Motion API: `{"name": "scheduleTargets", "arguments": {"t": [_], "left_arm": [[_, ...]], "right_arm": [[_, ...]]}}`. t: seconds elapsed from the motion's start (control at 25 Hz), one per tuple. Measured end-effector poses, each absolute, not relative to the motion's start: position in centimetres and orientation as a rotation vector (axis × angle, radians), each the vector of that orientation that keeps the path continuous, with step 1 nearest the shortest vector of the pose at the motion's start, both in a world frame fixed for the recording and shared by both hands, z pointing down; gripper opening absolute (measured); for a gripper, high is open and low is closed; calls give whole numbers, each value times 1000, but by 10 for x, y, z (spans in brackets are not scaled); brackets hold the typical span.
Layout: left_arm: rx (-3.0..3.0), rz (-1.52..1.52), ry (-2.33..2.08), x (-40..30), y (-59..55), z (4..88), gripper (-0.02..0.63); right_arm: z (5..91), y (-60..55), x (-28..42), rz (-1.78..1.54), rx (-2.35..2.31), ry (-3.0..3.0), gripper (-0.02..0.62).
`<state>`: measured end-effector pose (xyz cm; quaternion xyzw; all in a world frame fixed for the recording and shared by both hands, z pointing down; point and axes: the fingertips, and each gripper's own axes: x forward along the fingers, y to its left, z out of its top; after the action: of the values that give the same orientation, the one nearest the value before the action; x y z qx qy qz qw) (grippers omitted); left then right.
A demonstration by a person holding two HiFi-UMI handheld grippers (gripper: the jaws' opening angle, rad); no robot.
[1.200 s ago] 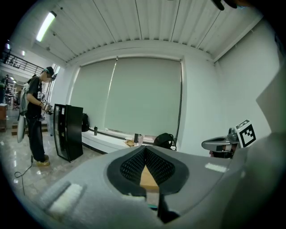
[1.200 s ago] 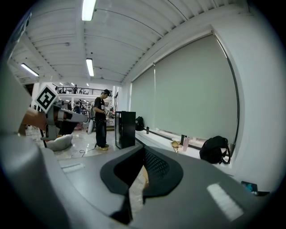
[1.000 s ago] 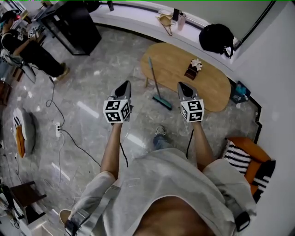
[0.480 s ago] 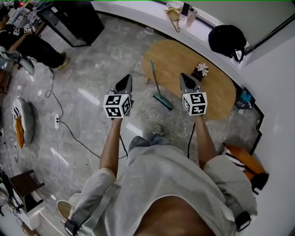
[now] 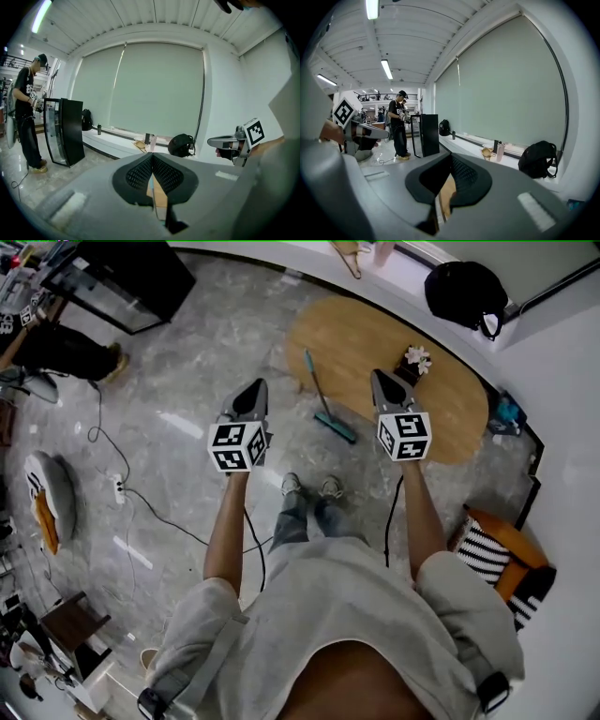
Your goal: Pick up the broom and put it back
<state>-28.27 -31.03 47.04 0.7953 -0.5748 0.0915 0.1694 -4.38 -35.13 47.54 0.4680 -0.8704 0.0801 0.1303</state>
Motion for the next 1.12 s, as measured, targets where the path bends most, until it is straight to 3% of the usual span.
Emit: {"name": "scheduleTargets", "arguments": {"t": [1.12], "left_arm": [[2106,345,-1511,-325,-305,641,2]], "right_arm": [[658,-312,-94,487,1293,-2355,0]]}}
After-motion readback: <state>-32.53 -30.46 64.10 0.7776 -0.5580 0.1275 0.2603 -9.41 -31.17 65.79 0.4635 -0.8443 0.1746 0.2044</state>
